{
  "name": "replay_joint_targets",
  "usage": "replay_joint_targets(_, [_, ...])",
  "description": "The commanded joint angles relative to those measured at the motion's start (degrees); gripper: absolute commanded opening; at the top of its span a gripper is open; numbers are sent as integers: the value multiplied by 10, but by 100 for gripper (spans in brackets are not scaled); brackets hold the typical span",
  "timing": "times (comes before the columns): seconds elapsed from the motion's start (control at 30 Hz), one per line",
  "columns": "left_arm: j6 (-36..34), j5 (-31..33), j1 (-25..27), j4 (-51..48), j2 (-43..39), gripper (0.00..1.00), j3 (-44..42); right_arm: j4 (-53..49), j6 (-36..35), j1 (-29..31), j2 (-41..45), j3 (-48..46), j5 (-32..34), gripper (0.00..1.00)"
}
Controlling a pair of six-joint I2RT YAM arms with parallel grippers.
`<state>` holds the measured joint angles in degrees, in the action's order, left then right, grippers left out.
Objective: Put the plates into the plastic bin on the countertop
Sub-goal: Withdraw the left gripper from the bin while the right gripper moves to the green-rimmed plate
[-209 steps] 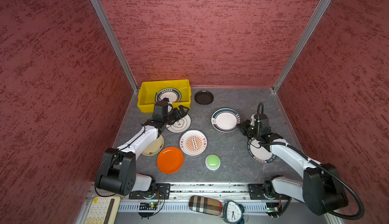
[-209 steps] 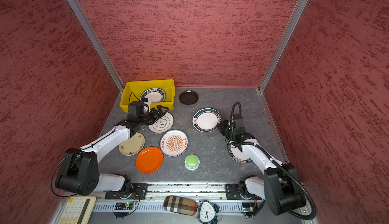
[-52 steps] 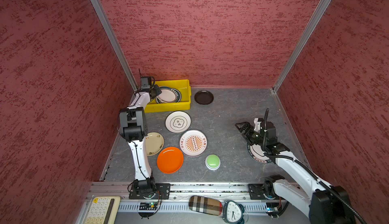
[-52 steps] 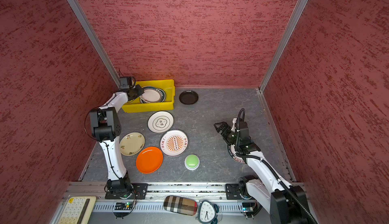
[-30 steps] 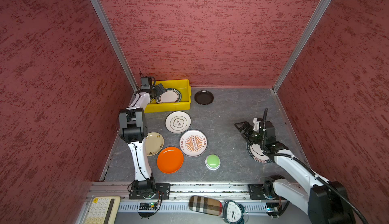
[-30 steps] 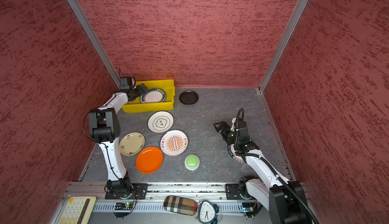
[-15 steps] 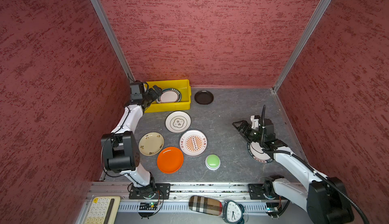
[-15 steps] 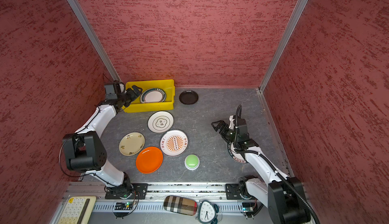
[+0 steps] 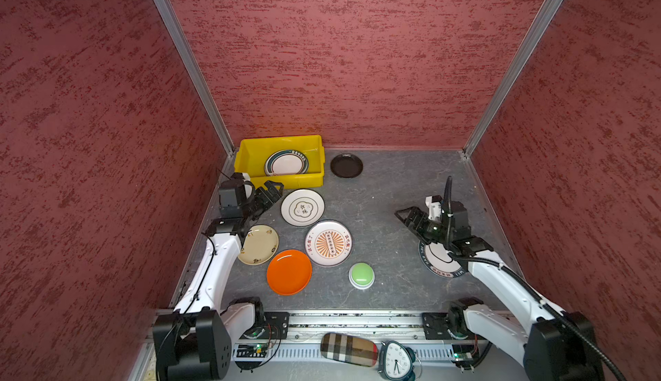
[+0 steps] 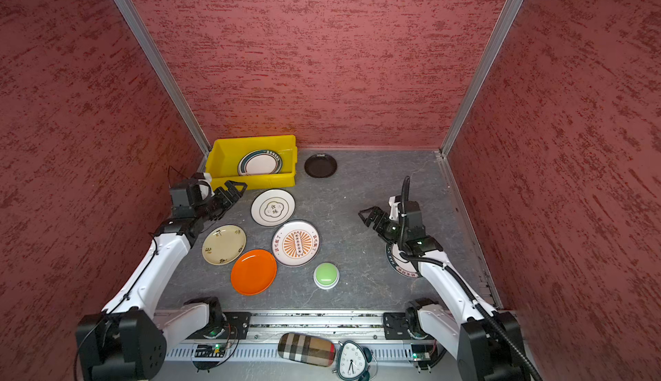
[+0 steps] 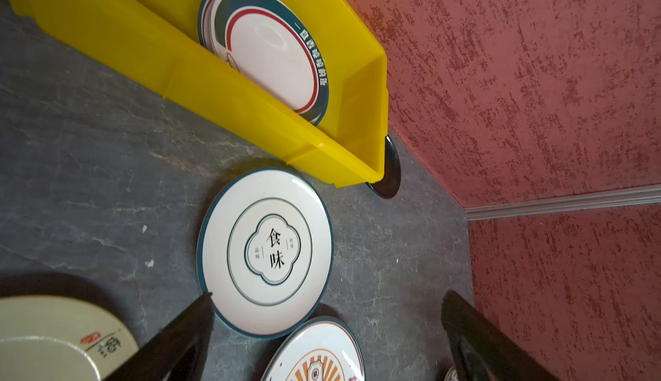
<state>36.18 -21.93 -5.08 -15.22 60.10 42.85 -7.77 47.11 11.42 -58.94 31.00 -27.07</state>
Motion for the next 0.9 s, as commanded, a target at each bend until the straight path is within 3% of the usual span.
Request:
replay_joint_targets(0.0, [-6, -5, 4, -16, -33, 99, -36, -24, -11, -1, -5, 18, -6, 99])
replay_joint_targets(0.17, [-13, -11, 2, -22, -43, 99, -57, 8, 2, 4, -14, 19, -13, 99])
replay_joint_targets(0.53, [-7, -61, 1, -8, 12, 100, -59, 27, -35, 31, -141, 78, -28, 98])
replay_joint_targets(0.77, [6, -70, 1, 8, 16, 100, -60, 9, -46, 31, -156, 83, 5, 99])
replay_joint_targets(0.87, [6, -76, 1, 8, 13, 99, -53, -64, -58, 30, -172, 108, 74, 99])
